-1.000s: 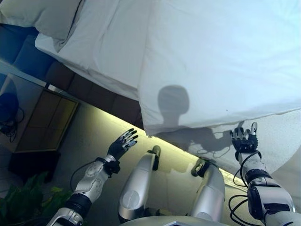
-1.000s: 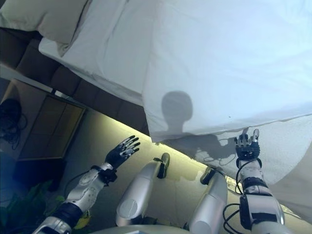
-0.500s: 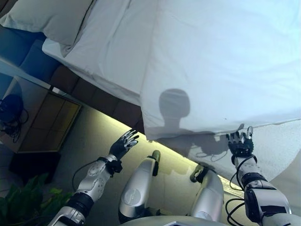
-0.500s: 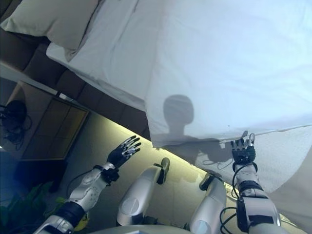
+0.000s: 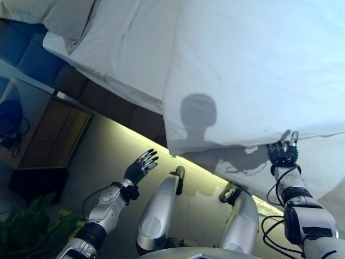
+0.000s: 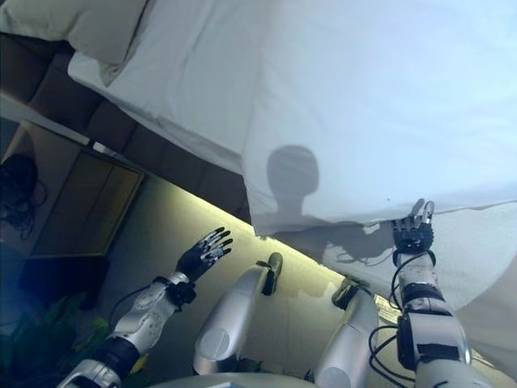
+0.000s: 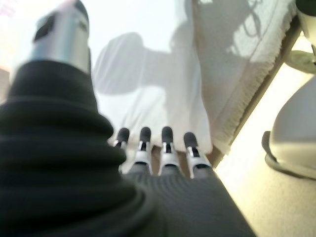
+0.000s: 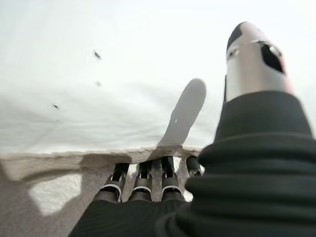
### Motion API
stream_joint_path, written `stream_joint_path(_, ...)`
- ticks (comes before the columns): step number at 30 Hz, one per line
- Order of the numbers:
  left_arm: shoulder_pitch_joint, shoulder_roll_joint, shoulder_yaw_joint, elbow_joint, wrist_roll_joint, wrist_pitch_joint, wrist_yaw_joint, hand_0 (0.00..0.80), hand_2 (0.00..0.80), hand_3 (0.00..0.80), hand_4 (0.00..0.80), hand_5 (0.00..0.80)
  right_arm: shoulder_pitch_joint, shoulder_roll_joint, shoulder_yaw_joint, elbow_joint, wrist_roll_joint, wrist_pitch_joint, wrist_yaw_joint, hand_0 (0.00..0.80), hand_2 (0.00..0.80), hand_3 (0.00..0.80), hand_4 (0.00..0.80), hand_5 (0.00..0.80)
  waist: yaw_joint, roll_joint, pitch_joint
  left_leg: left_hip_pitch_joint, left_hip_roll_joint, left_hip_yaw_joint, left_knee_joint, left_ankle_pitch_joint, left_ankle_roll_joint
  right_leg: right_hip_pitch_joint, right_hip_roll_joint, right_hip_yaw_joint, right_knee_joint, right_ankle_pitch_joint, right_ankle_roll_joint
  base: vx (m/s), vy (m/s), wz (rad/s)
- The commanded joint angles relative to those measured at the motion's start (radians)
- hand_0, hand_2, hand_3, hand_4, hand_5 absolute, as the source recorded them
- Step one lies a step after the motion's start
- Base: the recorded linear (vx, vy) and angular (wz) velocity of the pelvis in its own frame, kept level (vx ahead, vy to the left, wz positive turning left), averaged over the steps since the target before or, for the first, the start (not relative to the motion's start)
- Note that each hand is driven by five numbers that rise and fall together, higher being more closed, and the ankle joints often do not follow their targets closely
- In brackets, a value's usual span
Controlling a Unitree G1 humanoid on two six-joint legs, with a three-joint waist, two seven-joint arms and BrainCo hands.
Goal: Make the bed neatly
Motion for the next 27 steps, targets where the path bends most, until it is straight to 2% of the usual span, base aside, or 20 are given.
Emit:
stream_joint_path(1,-0.025,0.012,0.027,-0.019,-0.024,-0.067,-0.024,0.0,0.0,0.0,0.0,0.0,-0.12,-0.093,-0.013,0.011,-0.003,0.014,0.039,0.0,0.0,0.0,0.0,0.0,0.045,0.027,0.044,-0.062,-0.034,-0.01,0.003,0.032,0.045,-0.015,-0.006,0.027,0.031,0.138,0.107,-0.021,0.048,0.0)
stream_joint_path(8,0.01,-0.001,0.009,-0.03,-0.053,-0.087,-0.026,0.0,0.0,0.0,0.0,0.0,-0.172,-0.14,0.022,-0.005,-0.065,0.039,0.067,0.0,0.0,0.0,0.0,0.0,0.041,0.056,0.048,-0.122,-0.043,0.005,0.076,0.009,0.042,-0.079,-0.01,0.044,0.11,0.099,0.097,-0.003,0.066,-0.01)
stream_joint_path(15,0.056,0.008,-0.008,-0.046,-0.061,-0.099,-0.031,0.0,0.0,0.0,0.0,0.0,-0.212,-0.165,0.035,-0.029,-0.121,0.061,0.068,0.0,0.0,0.0,0.0,0.0,0.045,0.06,0.042,-0.123,-0.039,0.005,0.085,0.008,0.031,-0.08,-0.019,0.048,0.128,0.087,0.099,0.027,0.029,-0.01)
stream_joint_path(16,0.059,0.01,-0.009,-0.05,-0.061,-0.098,-0.029,0.0,0.0,0.0,0.0,0.0,-0.217,-0.168,0.036,-0.032,-0.126,0.063,0.067,0.041,0.041,0.041,0.041,0.041,0.046,0.06,0.042,-0.121,-0.038,0.004,0.083,0.01,0.03,-0.078,-0.019,0.048,0.127,0.088,0.1,0.035,0.016,-0.04)
stream_joint_path(17,0.064,0.015,-0.01,-0.055,-0.062,-0.096,-0.029,0.0,0.0,0.0,0.0,0.0,-0.223,-0.172,0.036,-0.035,-0.135,0.066,0.069,0.298,0.298,0.298,0.298,0.298,0.047,0.06,0.042,-0.119,-0.037,0.003,0.083,0.011,0.028,-0.076,-0.02,0.048,0.127,0.09,0.101,0.0,0.0,0.0)
stream_joint_path(18,0.068,0.018,-0.011,-0.058,-0.063,-0.095,-0.029,0.0,0.0,0.0,0.0,0.0,-0.227,-0.176,0.036,-0.035,-0.141,0.066,0.075,0.515,0.515,0.515,0.515,0.515,0.048,0.06,0.041,-0.117,-0.036,0.003,0.081,0.013,0.027,-0.074,-0.021,0.048,0.126,0.092,0.102,0.0,0.0,0.0)
stream_joint_path(20,0.075,0.023,-0.012,-0.061,-0.063,-0.096,-0.026,0.0,0.0,0.0,0.0,0.0,-0.237,-0.183,0.036,-0.042,-0.149,0.07,0.076,0.8,0.8,0.8,0.8,0.8,0.05,0.058,0.041,-0.11,-0.034,0.002,0.075,0.017,0.024,-0.067,-0.023,0.047,0.122,0.096,0.105,0.0,0.0,0.0)
stream_joint_path(27,0.073,0.038,-0.014,-0.06,-0.069,-0.096,-0.012,0.0,0.0,0.0,0.0,0.0,-0.276,-0.188,0.045,-0.064,-0.178,0.085,0.086,0.8,0.8,0.8,0.8,0.8,0.05,0.053,0.043,-0.091,-0.029,-0.002,0.054,0.034,0.019,-0.049,-0.026,0.048,0.109,0.112,0.11,0.0,0.0,0.0)
